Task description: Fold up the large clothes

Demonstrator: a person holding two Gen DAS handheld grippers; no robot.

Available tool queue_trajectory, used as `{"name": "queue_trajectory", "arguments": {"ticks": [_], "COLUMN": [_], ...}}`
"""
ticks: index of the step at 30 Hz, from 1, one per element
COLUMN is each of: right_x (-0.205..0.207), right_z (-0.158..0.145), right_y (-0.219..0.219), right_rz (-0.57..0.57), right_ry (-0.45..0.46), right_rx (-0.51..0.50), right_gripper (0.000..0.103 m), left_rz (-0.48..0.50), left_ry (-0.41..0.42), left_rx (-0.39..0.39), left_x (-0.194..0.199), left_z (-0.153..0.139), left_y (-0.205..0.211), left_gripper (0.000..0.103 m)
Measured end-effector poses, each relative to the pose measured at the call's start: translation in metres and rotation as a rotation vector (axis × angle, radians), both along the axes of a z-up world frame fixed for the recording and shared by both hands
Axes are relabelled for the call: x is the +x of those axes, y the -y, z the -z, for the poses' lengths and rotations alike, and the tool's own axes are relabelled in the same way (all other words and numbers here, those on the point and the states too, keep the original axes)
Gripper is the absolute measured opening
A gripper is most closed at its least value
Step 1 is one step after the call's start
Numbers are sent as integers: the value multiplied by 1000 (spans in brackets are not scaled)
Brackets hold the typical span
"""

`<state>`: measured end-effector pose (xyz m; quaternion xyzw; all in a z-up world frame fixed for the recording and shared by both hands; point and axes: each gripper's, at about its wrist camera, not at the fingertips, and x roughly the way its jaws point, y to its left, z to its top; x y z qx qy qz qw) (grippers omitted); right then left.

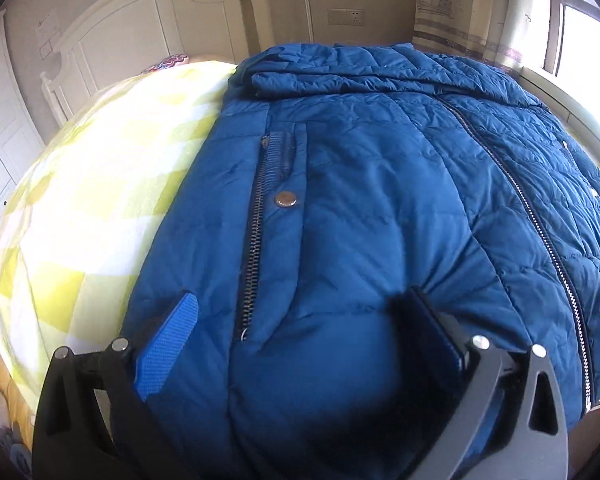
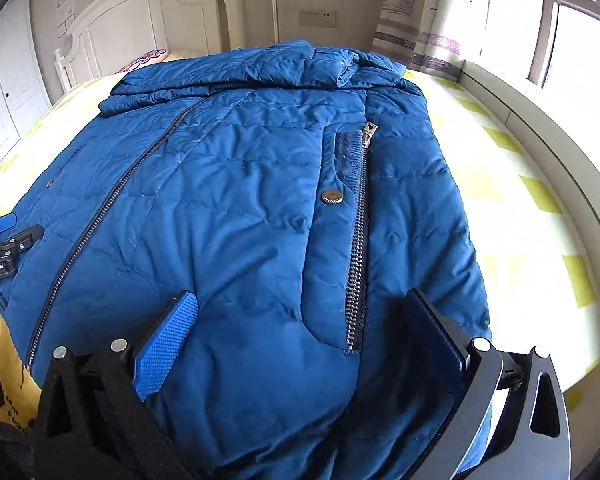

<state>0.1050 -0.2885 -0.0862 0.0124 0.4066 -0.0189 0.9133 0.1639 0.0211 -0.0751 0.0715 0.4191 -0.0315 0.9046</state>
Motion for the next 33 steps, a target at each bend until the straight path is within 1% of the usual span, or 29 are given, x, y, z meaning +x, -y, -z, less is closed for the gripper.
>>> {"name": "queue_trajectory", "arguments": {"ticks": [3,5,6,8,9,10,11,12,13,14,15,16,17,18,19,21,22,24,26,27,29,31,33], "right_x": [-5,-8,-14,-25,-29,-32,-32,-28,-26,-28,-28,-30,-32,-35,-39,-52,-60,-80,-96,-100,-107,-112,-114], "right_z": [0,-8,-15,-24,-25,-23,-16,-6,1,2,2,1,-1,-2,-3,-5,-8,-15,-18,-17,-8,5,17], "right_y": [-4,-9,-14,-31,-41,-52,-62,-71,-74,-71,-67,-63,-60,-55,-48,-32,-22,-3,20,36,69,91,99], "right_rz": [32,68,65,-3,-38,-67,-95,-119,-116,-110,-114,-119,-126,-129,-109,-87,-77,-31,32,66,126,134,121], "right_ry": [1,-11,13,68,83,89,79,46,36,56,49,41,33,28,24,25,39,78,112,117,113,127,135], "right_rx": [-16,-28,-22,-1,-10,-30,-53,-77,-91,-68,-47,-42,-36,-24,-24,-2,14,6,3,39,189,358,471], "right_gripper": [98,98,98,98,98,98,98,98,98,98,98,98,98,98,98,98,98,98,98,98,98,98,95], "left_rz": [-9,-35,-39,21,58,89,115,126,121,121,119,120,124,123,115,115,112,95,46,22,-25,-67,-87], "left_ry": [17,8,12,41,54,69,84,96,100,103,98,74,59,56,61,66,68,89,131,144,127,79,44], "left_rx": [9,10,-1,-63,-78,-71,-45,2,61,69,33,-3,-25,-25,-17,-36,-50,-74,-80,-98,-178,-285,-390], "left_x": [-5,-8,-12,-30,-39,-48,-56,-60,-61,-62,-61,-58,-57,-57,-58,-64,-68,-76,-82,-83,-76,-64,-56], "left_z": [1,-3,-8,-18,-21,-22,-20,-14,-5,0,1,1,0,-2,-3,-4,-5,-12,-19,-22,-22,-17,-10], "left_y": [-2,-1,1,8,15,24,34,44,51,52,47,41,36,31,25,12,5,-13,-33,-45,-71,-95,-114], "left_gripper": [101,101,100,100,100,100,100,100,101,101,101,101,101,101,101,101,101,101,101,101,101,100,100]}}
